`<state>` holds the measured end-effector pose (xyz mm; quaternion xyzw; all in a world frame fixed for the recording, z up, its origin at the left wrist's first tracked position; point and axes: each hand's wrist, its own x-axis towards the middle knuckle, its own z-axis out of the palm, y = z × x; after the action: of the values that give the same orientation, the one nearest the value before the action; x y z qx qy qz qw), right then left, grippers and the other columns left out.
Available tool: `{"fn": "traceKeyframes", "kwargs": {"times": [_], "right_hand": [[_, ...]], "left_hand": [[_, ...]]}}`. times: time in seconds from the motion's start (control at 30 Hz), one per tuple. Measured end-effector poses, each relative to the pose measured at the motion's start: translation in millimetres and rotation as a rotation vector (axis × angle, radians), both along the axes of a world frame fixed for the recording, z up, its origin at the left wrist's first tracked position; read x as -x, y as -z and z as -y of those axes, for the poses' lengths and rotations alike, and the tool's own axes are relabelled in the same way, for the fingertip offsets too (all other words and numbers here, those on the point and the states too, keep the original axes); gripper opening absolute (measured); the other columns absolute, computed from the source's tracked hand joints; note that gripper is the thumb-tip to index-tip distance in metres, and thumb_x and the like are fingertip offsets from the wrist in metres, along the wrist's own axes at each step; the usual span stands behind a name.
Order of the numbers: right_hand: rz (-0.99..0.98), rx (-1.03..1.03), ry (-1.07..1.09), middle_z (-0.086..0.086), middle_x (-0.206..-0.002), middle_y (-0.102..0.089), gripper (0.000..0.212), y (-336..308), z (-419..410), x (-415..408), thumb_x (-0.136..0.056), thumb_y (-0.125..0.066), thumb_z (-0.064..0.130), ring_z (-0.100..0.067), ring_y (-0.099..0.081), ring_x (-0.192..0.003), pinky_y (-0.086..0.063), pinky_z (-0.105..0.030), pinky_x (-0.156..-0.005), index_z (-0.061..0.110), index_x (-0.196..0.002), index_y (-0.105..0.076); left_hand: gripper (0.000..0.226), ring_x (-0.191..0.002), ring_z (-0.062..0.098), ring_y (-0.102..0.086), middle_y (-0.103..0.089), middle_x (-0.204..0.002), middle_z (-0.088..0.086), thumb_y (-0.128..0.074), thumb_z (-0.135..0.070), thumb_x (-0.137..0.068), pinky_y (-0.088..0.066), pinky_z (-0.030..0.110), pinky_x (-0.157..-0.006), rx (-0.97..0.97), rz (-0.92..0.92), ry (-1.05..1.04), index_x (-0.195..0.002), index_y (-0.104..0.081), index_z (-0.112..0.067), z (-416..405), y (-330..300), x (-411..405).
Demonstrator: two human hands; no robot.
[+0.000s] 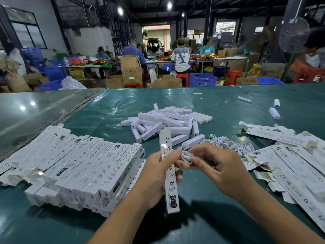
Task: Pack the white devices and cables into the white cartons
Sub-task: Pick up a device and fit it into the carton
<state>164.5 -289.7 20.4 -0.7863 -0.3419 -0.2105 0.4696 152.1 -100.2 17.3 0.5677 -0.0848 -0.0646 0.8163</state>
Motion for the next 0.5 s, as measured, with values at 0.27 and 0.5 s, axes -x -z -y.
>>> {"fn": "traceKeyframes", "kwargs": {"times": [0.27, 0.5], "right_hand": [[0.074, 0.181, -0.083, 0.013, -0.095, -0.076, 0.043, -6.3, 1.5, 3.2, -0.098, -0.056, 0.031, 0.003, -0.072, -0.082, -0.055, -0.015, -0.077, 0.022, -0.141, -0.055], [0.010, 0.168, -0.184, 0.018, -0.105, -0.075, 0.030, -11.6, 4.0, 5.4, -0.099, -0.063, 0.035, 0.000, -0.073, -0.091, -0.058, -0.018, -0.081, 0.030, -0.128, -0.067]], "left_hand": [[0.016, -0.045, 0.009, -0.047, -0.061, -0.069, 0.005, -0.075, -0.031, -0.082, -0.040, 0.018, -0.045, 0.014, -0.172, 0.204, -0.072, -0.074, -0.019, -3.8, 0.7, 1.8], [0.012, -0.044, 0.005, -0.046, -0.063, -0.066, 0.002, -0.079, -0.030, -0.075, -0.039, 0.018, -0.047, 0.014, -0.117, 0.308, -0.076, -0.074, -0.020, -11.6, 1.6, 1.9]]}}
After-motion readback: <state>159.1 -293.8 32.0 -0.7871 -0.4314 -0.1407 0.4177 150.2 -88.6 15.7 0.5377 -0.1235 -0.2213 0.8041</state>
